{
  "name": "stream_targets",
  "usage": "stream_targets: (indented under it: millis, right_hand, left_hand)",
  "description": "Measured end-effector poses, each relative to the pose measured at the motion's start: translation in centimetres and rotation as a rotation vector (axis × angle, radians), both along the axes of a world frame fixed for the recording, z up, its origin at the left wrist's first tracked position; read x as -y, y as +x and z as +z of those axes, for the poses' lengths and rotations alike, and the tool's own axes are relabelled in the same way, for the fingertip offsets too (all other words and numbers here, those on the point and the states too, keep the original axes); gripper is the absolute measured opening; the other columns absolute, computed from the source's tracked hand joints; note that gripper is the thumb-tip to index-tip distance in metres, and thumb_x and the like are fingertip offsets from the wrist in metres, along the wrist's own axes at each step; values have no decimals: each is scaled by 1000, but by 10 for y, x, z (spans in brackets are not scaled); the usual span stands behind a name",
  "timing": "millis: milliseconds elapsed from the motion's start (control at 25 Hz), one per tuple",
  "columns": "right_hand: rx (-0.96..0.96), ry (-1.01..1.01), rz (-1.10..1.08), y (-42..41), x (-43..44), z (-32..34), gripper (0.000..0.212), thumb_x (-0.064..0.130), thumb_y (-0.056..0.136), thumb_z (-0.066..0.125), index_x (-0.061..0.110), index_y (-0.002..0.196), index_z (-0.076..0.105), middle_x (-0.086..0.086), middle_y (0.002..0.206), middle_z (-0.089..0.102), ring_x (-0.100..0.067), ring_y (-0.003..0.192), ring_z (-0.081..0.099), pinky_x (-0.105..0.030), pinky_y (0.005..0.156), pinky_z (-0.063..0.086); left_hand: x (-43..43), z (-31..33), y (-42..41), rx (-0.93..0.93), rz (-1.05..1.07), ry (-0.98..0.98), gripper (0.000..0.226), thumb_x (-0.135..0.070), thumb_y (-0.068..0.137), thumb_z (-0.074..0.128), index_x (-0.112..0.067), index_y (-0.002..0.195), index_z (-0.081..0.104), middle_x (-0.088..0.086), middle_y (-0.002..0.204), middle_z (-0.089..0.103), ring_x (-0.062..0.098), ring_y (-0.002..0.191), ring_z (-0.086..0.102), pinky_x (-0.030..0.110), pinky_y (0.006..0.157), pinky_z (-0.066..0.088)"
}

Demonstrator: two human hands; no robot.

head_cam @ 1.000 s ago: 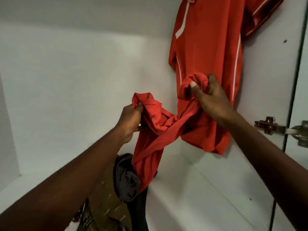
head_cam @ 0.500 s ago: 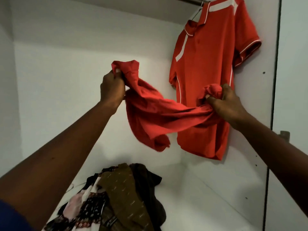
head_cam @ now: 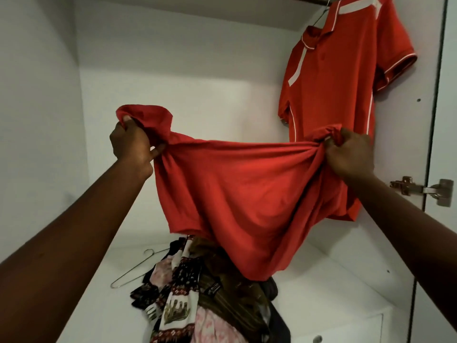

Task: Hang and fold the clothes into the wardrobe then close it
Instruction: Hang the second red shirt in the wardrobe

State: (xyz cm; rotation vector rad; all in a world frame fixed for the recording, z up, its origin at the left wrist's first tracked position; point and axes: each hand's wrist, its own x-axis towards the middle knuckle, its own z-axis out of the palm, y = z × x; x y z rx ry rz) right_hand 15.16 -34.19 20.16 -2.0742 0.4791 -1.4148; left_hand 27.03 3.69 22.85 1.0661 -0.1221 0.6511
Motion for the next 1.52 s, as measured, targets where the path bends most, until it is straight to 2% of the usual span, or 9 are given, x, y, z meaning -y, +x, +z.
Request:
stream_targets:
  millis: [120,200,400,640,760,920,1320,1440,1520]
  right_hand:
    - [203,483,310,0,-15,12,34,32,97,50,27,128,62,-7,114,66,-29,95,69,-47,69,63]
    - [333,644,349,-4,-29,24,50,28,87,47,26,136,59,-5,123,65,-27,104,67,-47,83,62]
    - [429,232,66,-37,-70,30,52,20,98,42,7,149,40,-15,152,44,-30,142,38,-37,117,27]
    - [360,-295,-281,-41,-72,16,45,28,84,46,1,120,51,-27,126,51,-43,123,43,-49,106,29]
    - [279,-360,-343,-26,-59,-2,44,31,80,48,2,113,54,-28,118,53,-43,116,46,-51,97,34]
    - [-4,-282,-273,11,-31,-56,44,32,80,53,4,113,56,-29,118,55,-45,116,46,-54,93,39]
    - [-888,-160,70,132,48,-230,52,45,90,57,16,133,50,-15,134,49,-36,130,39,-46,100,47]
    - [-882,-226,201,161,35,-241,58,42,94,57,21,146,41,-12,143,44,-32,135,38,-44,99,46]
    - [-711,-231,396,181,13,-241,51,39,94,59,27,142,48,-4,139,51,-25,130,47,-40,99,47]
  left_hand:
    - [-22,2,-19,77,94,-146,29,-41,109,35,-36,93,60,-4,104,69,21,100,71,48,88,62]
    - [-26,9,-36,141,157,-153,32,-38,110,35,-35,89,59,-11,96,68,13,95,70,42,96,59]
    - [-25,49,-76,577,398,-42,33,-27,110,36,-18,103,68,-4,101,72,-1,86,68,20,81,54]
    - [1,102,-77,856,789,349,39,-25,107,42,5,108,67,25,110,63,17,97,59,1,87,32]
    - [16,98,-58,910,823,592,36,-25,105,46,3,111,67,27,117,59,30,106,61,13,95,39]
    - [46,50,-12,858,725,838,29,-23,99,49,-2,104,69,23,114,58,35,105,60,37,96,47]
    - [154,-134,158,400,281,1341,39,-38,99,42,-14,92,71,9,104,62,26,103,60,36,89,47]
    - [172,-182,200,67,12,1280,42,-44,103,41,-13,93,68,6,94,70,18,91,69,32,81,46]
    - [172,-206,214,-120,-61,1216,47,-58,102,41,-22,118,65,4,114,69,16,104,66,34,91,47]
